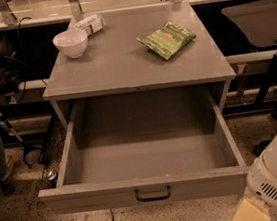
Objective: Close top drawer
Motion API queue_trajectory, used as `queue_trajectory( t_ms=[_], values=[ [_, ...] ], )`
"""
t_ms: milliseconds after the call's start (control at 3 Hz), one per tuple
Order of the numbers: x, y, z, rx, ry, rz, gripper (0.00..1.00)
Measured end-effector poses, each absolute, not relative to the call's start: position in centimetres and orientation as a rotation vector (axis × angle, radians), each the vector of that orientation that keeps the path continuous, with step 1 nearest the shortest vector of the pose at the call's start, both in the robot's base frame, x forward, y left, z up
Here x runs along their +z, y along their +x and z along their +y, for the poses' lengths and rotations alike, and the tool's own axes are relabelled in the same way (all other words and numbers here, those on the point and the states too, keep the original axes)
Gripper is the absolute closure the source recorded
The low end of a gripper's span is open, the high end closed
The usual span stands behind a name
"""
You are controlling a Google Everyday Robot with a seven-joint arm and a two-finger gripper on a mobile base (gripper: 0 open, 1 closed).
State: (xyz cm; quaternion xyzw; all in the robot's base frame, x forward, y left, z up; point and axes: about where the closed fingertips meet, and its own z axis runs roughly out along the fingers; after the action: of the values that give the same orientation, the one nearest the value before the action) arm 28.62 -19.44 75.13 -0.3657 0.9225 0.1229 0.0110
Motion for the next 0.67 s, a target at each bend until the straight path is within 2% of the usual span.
queue_trajectory(
  t_ms=[667],
  values=[
    [72.5, 30.9, -18.5, 0.359, -1.005, 2.789, 0.74]
  ],
)
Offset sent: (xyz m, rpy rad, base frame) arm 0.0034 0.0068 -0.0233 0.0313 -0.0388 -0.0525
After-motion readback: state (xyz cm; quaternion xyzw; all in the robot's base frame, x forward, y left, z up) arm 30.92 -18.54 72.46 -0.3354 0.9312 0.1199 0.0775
